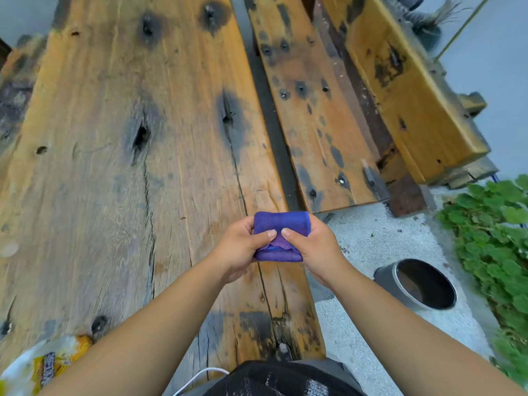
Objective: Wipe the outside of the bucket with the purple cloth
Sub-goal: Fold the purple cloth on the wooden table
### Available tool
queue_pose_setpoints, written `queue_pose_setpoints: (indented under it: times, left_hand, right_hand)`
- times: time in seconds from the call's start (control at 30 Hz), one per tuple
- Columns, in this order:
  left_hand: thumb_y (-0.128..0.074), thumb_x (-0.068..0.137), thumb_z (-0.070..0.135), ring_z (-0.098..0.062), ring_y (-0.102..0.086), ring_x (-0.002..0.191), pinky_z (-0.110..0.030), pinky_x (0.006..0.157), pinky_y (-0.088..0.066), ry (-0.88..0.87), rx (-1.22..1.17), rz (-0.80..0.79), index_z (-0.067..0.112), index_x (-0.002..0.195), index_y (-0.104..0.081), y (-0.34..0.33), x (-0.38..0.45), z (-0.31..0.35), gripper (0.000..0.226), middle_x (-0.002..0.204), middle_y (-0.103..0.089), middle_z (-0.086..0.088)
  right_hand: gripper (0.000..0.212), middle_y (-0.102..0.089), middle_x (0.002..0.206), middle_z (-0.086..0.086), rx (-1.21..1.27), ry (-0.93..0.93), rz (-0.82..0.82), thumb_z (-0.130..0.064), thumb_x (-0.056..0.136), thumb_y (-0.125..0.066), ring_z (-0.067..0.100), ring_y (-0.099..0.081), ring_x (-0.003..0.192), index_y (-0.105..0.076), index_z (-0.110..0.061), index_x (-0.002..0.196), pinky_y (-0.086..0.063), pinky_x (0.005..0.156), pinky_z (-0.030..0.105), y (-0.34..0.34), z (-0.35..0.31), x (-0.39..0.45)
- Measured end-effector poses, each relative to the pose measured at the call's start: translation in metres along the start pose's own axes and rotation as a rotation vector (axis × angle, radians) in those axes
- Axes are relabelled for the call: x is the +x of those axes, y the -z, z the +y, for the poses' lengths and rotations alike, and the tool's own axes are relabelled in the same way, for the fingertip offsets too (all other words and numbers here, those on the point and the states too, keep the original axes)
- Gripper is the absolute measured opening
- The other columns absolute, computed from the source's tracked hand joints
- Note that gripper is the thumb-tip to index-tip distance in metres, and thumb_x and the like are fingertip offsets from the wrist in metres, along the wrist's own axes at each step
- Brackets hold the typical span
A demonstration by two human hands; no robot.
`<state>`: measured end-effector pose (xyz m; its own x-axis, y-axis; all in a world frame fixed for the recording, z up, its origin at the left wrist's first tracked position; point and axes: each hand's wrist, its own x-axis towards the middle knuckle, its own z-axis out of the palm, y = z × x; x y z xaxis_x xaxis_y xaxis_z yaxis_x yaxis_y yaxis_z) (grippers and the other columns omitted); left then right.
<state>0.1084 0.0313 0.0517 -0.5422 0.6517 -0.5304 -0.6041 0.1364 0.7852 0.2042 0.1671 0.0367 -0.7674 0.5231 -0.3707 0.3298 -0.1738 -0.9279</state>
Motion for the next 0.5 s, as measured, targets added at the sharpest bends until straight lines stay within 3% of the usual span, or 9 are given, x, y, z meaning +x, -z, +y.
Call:
queue_pose_setpoints:
  times: [0.1, 0.3, 0.5]
  left_hand:
    - [-0.056, 0.092, -0.006, -0.014, -0.072, 0.072, -0.026, 0.062, -0.057, 0.002, 0.029, -0.04, 0.008, 0.103, -0.066, -0.033, -0.012, -0.005, 0.02, 0.082, -0.076, -0.004]
    - [-0.058, 0.092, -0.005, -0.014, -0.072, 0.069, -0.028, 0.059, -0.058, 0.061, 0.103, -0.088, 0.01, 0.104, -0.067, -0.109, -0.028, -0.04, 0.021, 0.082, -0.075, -0.004]
    - [-0.067, 0.09, 0.003, -0.015, -0.07, 0.069, -0.031, 0.063, -0.059, 0.131, 0.315, -0.198, 0.017, 0.099, -0.07, -0.182, -0.027, -0.073, 0.016, 0.083, -0.074, -0.002]
  right_hand:
    - [0.026, -0.075, 0.093, 0.004, 0.017, 0.014, 0.099, -0.025, 0.068, -0.071, 0.024, -0.071, 0.089, -0.068, -0.021, 0.094, -0.056, 0.085, 0.049, 0.024, 0.001, -0.027]
    - [0.018, -0.074, 0.083, 0.002, 0.022, 0.025, 0.235, -0.024, 0.066, -0.07, 0.026, -0.071, 0.082, -0.067, -0.023, 0.084, -0.056, 0.08, 0.051, 0.09, 0.019, -0.075]
    - [0.021, -0.075, 0.091, 0.008, 0.135, -0.009, 0.38, -0.019, 0.072, -0.072, 0.03, -0.071, 0.088, -0.069, -0.019, 0.093, -0.056, 0.083, 0.052, 0.164, 0.041, -0.129]
